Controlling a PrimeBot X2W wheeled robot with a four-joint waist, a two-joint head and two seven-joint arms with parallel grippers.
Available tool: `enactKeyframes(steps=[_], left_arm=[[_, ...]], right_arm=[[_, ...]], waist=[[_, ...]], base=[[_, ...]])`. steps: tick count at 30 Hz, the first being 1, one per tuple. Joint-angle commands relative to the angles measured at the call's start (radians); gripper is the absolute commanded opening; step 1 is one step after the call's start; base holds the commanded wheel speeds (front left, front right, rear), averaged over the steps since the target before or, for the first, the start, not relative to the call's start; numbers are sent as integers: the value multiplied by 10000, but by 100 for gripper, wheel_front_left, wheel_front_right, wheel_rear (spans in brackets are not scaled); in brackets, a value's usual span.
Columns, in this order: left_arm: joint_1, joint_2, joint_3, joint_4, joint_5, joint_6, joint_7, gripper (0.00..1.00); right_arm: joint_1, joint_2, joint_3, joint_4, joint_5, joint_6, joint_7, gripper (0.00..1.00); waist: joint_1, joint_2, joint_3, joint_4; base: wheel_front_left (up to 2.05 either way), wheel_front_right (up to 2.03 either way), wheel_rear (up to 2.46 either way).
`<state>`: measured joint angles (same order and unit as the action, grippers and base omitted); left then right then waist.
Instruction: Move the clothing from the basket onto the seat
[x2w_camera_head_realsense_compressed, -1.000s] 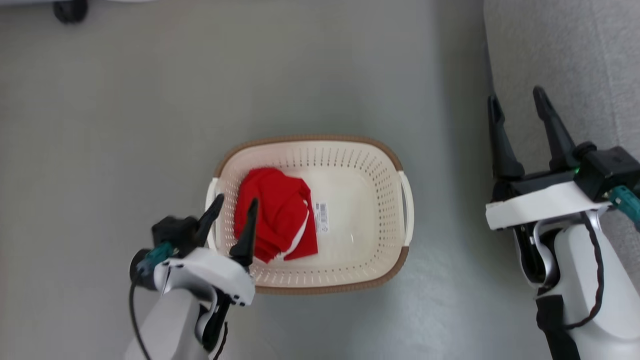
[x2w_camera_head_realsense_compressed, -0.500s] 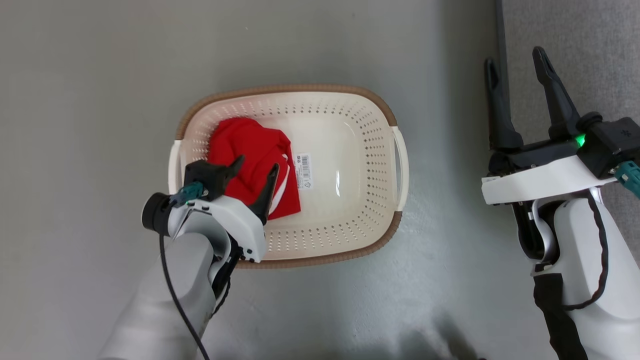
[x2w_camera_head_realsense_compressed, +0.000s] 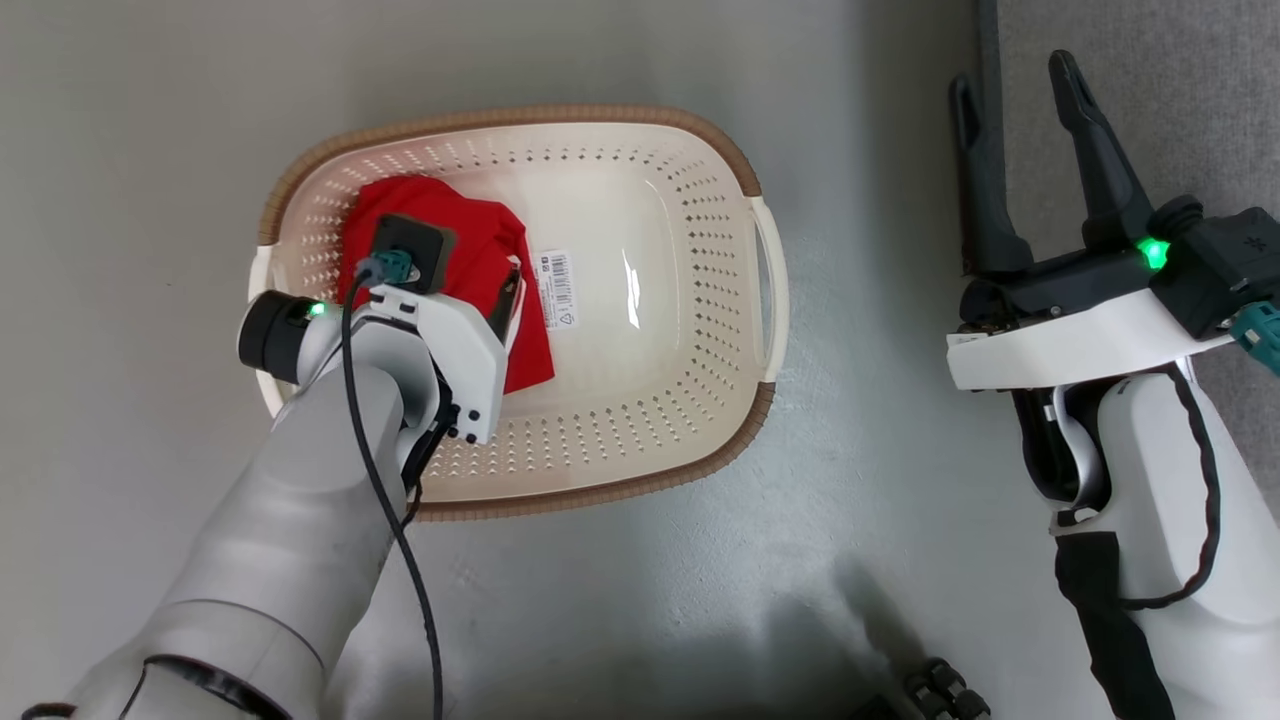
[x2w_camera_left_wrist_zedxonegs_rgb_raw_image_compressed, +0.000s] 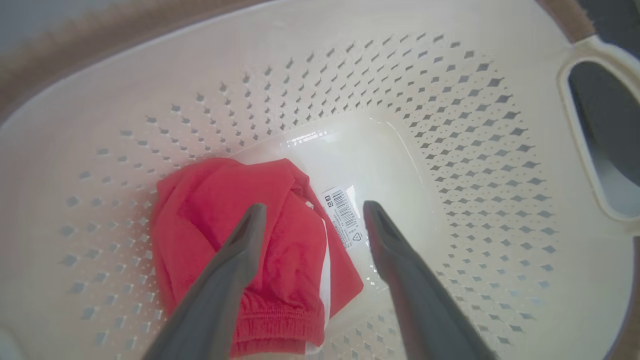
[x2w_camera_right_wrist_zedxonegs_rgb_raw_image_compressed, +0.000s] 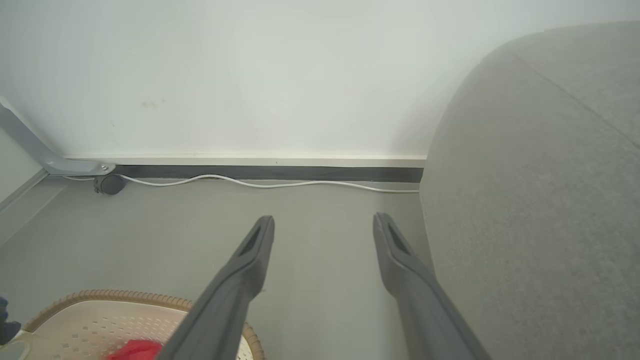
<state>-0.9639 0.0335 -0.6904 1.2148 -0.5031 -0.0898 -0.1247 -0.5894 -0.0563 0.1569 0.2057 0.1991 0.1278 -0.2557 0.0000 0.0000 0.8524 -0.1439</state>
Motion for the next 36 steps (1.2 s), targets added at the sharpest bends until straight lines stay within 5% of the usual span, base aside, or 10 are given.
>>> enactKeyframes(steps=[1, 19, 36], left_arm=[[-122, 168, 3, 49, 25, 149, 105, 100], [-1385, 274, -2697, 691, 2216, 1536, 1855, 100], [-1942, 819, -4271, 754, 3535, 1892, 2777, 100]], right_arm=[[129, 60, 242, -328, 138, 29, -61, 100], [298, 60, 263, -781, 925, 29, -61, 100], [307, 60, 178, -1318, 1201, 29, -61, 100]], waist=[[0, 0, 119, -102], [0, 0, 975, -857], [0, 0, 1733, -1029]], base=[[0, 0, 0], [0, 0, 0], [0, 0, 0]])
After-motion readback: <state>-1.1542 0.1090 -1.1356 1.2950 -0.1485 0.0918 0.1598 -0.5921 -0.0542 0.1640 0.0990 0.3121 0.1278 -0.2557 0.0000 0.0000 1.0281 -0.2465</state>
